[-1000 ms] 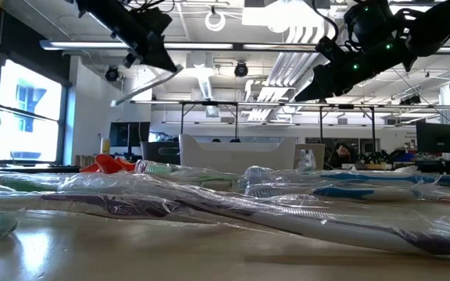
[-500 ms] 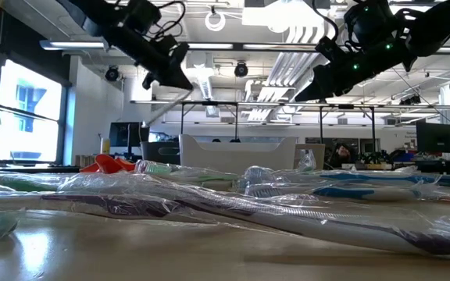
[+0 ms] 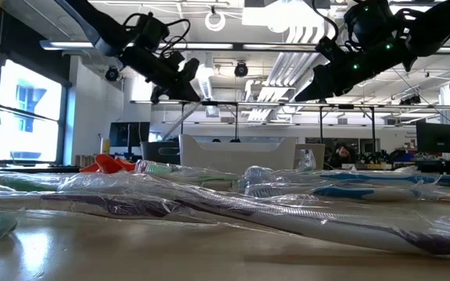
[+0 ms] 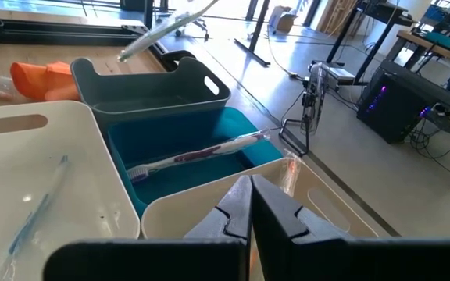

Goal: Pick & Place Toothbrushes
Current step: Put the green toothbrush into the dark blue bin

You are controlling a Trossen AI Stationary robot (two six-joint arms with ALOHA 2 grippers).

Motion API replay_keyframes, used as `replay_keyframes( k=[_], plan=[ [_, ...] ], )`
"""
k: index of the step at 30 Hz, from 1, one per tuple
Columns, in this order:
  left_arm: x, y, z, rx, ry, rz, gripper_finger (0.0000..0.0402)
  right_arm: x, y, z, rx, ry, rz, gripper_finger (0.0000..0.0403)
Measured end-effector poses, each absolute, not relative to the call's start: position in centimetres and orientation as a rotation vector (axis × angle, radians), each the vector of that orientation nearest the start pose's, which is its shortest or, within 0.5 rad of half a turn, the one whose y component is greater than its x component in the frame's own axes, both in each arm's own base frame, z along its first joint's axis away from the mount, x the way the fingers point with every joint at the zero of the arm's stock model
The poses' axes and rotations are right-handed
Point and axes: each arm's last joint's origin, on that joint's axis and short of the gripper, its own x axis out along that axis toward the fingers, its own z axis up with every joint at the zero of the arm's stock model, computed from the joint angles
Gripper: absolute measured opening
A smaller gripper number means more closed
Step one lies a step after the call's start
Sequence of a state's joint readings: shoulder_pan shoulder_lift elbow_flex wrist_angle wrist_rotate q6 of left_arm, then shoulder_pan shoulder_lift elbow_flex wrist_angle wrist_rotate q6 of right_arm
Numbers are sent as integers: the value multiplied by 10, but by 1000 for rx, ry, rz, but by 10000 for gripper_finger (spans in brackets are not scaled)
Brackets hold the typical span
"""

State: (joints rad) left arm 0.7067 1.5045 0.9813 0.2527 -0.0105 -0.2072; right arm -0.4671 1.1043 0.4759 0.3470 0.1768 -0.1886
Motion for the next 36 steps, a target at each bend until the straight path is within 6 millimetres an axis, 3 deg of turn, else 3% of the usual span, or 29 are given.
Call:
replay_keyframes(
  k=[14,36],
  plan=[
    [268,230,236,-352,280,755,0,201,-107,217,-137,342,-610,2],
    [265,229,228,-434,339,824,0,201,-107,217,-136,343,-611,2]
  ],
)
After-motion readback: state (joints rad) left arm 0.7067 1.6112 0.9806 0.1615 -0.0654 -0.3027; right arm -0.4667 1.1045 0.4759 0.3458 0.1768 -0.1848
